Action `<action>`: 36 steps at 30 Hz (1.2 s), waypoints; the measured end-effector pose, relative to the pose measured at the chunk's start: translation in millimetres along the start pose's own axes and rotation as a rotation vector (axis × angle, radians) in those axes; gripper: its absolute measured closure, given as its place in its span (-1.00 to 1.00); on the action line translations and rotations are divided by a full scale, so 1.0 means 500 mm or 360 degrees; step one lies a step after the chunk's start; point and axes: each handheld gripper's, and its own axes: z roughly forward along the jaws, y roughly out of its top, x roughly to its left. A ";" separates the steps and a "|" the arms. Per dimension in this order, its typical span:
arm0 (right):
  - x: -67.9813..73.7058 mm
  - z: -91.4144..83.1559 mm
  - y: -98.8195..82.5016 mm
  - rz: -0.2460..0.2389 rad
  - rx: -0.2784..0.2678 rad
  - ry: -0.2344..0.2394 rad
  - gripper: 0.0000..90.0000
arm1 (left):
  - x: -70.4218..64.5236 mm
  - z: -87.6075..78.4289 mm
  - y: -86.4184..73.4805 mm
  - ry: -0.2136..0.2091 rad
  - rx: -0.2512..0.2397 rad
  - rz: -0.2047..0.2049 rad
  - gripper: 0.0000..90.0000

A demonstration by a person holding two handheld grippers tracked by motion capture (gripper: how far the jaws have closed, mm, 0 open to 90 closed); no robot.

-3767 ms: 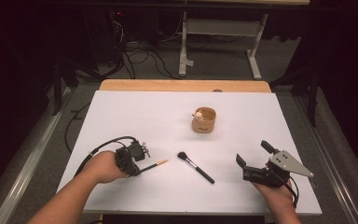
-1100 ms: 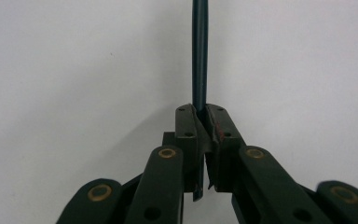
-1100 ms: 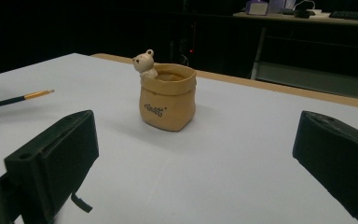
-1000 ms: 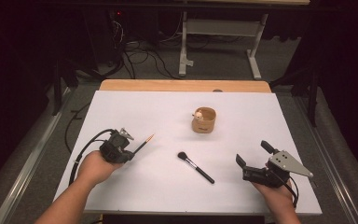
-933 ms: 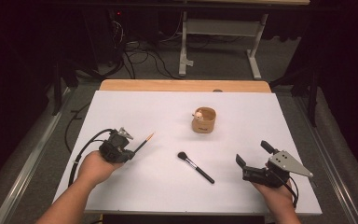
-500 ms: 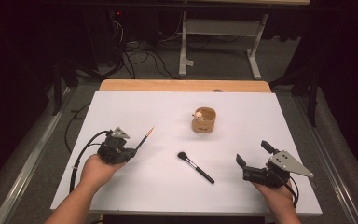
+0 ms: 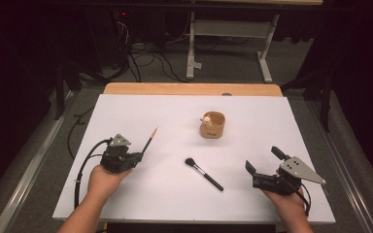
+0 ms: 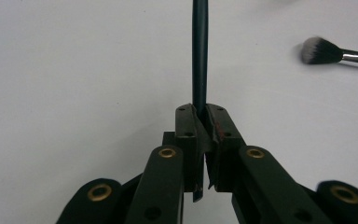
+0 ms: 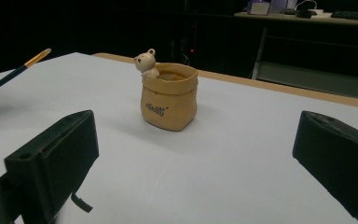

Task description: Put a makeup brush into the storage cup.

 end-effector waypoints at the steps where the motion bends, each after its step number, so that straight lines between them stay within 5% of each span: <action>1: 0.000 0.000 0.000 0.0000 0.0000 0.0000 -0.97 | 0.001 0.000 -0.003 0.0000 -0.0008 -0.0011 0.87; 12: 0.001 0.000 -0.001 0.0004 0.0001 0.0000 -0.97 | -0.002 0.007 -0.020 -0.0033 -0.0136 -0.0091 0.87; 36: 0.004 0.006 -0.006 -0.0007 0.0025 -0.0005 -0.96 | 0.007 0.003 -0.057 -0.0107 -0.0380 -0.0127 0.87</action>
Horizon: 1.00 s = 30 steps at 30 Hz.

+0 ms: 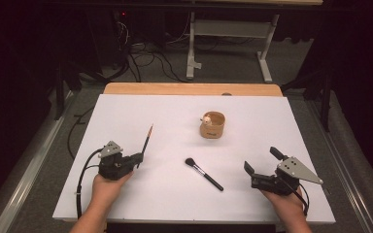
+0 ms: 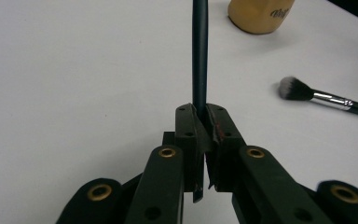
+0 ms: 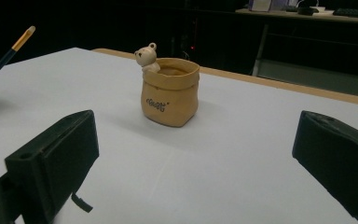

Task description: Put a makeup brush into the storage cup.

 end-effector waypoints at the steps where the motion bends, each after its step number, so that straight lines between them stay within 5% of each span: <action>1: 0.001 0.000 0.000 0.0010 0.0003 -0.0001 -0.96 | 0.001 -0.001 0.000 0.0000 -0.0014 -0.0002 0.87; 30: 0.002 0.006 -0.003 -0.0009 0.0013 0.0002 -0.96 | -0.033 -0.001 -0.005 -0.0056 -0.0164 0.0021 0.87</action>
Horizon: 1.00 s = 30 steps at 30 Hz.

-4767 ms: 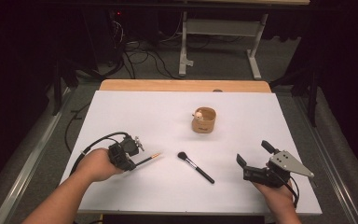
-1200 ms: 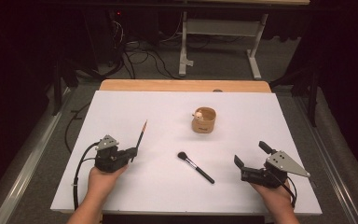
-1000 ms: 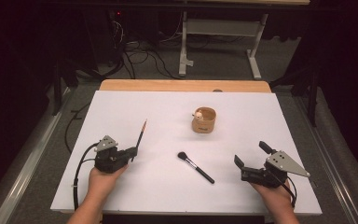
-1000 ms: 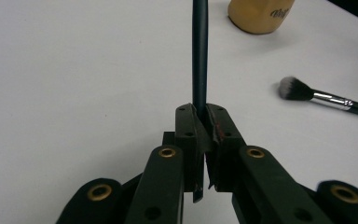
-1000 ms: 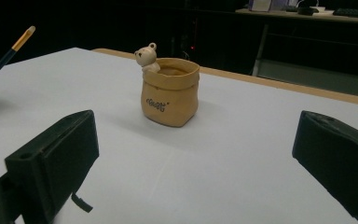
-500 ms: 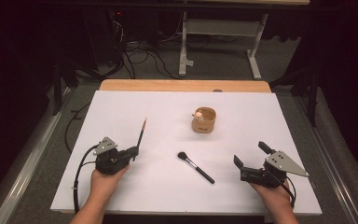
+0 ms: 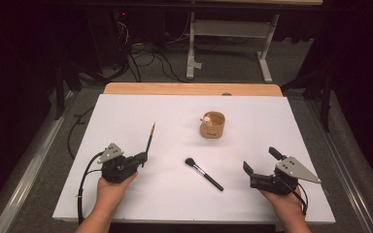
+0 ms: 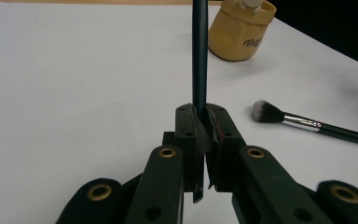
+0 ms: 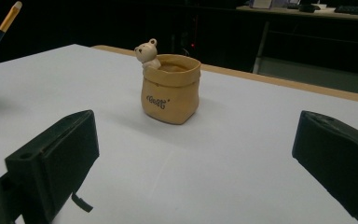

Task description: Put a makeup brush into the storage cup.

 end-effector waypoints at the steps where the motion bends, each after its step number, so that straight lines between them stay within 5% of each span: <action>1: 0.000 0.000 0.000 0.0004 0.0001 0.0000 -0.96 | -0.001 0.000 0.000 -0.0002 -0.0004 -0.0001 0.87; 30: 0.014 0.006 0.000 -0.0019 0.0012 0.0025 -0.96 | -0.062 0.016 0.012 -0.0086 -0.0037 0.0104 0.87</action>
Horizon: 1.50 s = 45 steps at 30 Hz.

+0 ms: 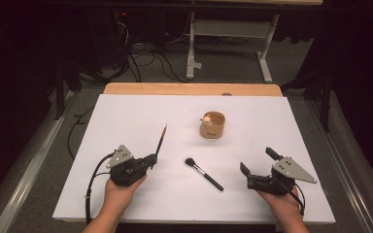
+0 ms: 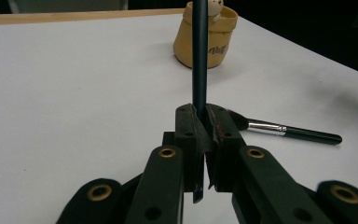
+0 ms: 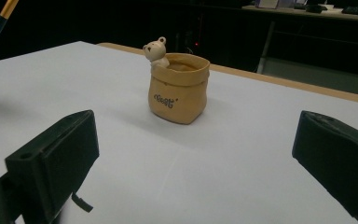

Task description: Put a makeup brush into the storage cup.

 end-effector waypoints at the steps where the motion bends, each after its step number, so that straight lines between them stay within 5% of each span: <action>1: 0.000 0.000 0.000 -0.0004 0.0000 -0.0003 -0.96 | -0.002 0.002 0.001 -0.0007 0.0000 0.0002 0.87; 27: 0.027 0.007 0.006 -0.0026 0.0001 0.0038 -0.96 | -0.063 0.043 0.013 -0.0117 0.0030 0.0090 0.87; 45: 0.033 0.011 0.005 -0.0036 0.0006 0.0057 -0.96 | -0.095 0.087 0.065 -0.0195 -0.0031 0.0119 0.87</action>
